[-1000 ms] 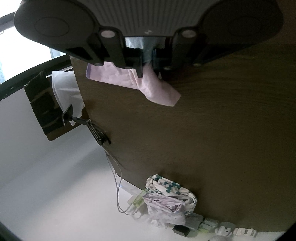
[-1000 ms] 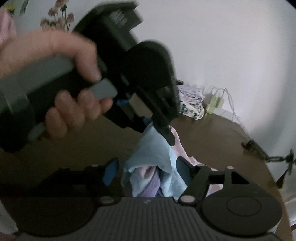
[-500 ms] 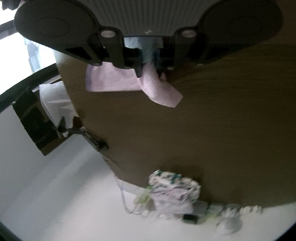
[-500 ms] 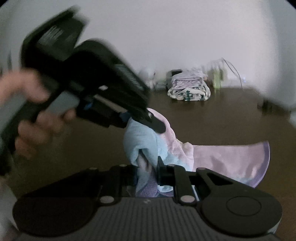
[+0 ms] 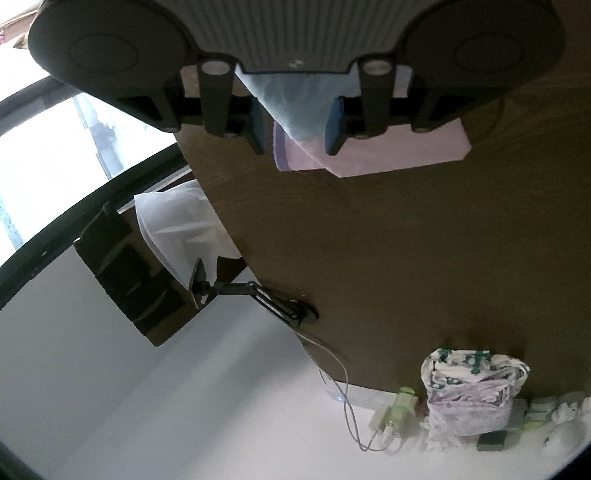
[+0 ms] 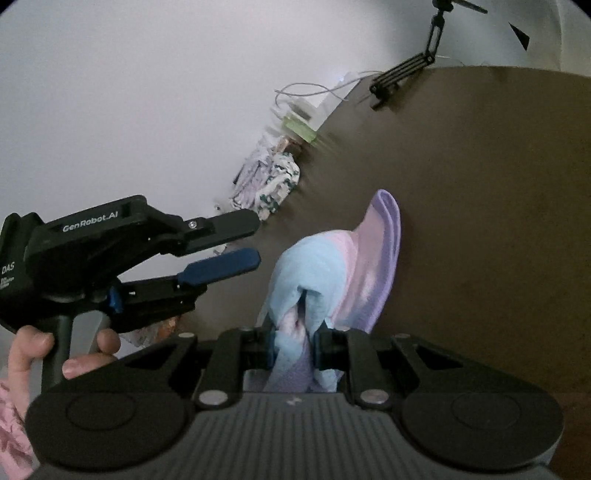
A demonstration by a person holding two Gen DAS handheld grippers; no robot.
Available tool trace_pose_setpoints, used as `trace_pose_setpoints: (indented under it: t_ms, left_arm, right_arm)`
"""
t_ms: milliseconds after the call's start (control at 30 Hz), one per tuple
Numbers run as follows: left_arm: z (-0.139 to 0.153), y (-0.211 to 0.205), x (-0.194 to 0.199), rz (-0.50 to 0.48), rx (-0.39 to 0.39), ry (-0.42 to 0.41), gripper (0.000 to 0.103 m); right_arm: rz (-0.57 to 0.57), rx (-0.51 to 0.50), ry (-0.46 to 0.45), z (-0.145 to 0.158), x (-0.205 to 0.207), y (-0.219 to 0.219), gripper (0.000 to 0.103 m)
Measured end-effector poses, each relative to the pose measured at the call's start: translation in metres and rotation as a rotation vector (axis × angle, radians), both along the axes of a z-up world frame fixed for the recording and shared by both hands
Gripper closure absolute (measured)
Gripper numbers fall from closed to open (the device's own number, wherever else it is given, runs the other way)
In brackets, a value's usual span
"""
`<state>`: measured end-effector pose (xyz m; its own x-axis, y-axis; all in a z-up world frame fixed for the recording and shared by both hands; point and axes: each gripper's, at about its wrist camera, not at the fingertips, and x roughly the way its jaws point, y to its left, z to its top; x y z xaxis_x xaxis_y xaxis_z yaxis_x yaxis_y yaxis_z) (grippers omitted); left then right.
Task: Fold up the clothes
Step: 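Lift the bundle with both grippers and fold it over onto itself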
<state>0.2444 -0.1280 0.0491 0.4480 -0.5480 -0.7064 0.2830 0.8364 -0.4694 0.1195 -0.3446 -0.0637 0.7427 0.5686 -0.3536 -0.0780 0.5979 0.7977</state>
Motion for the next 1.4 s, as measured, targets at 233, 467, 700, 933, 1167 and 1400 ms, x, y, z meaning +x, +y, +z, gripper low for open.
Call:
trace_pose_setpoints:
  t_ms: [233,467,700,933,1167,1400]
  left_arm:
    - [-0.017,0.010,-0.010,-0.018,0.088,-0.034,0.072]
    - [-0.031,0.020,-0.010,-0.014,0.049,-0.015,0.072]
    - [-0.033,0.037,-0.016,-0.019,0.018,-0.020,0.072]
    - [-0.035,0.065,-0.023,0.021,0.008,-0.044,0.072]
    - [-0.055,0.089,-0.024,0.012,-0.113,0.048,0.072]
    - [-0.059,0.086,-0.022,-0.049,-0.142,0.037,0.072]
  right_arm:
    - [0.037,-0.029,0.035,-0.005,0.006,0.001,0.080]
    - [0.063,-0.074,0.013,0.001,0.013,0.006,0.079]
    - [0.081,-0.238,-0.046,0.032,0.000,-0.001,0.039]
    - [0.165,-0.299,-0.059,0.061,0.048,-0.024,0.043]
    - [0.314,-0.283,0.126,0.038,0.106,-0.007,0.071]
    - [0.341,-0.340,0.003,0.062,0.088,0.001,0.092]
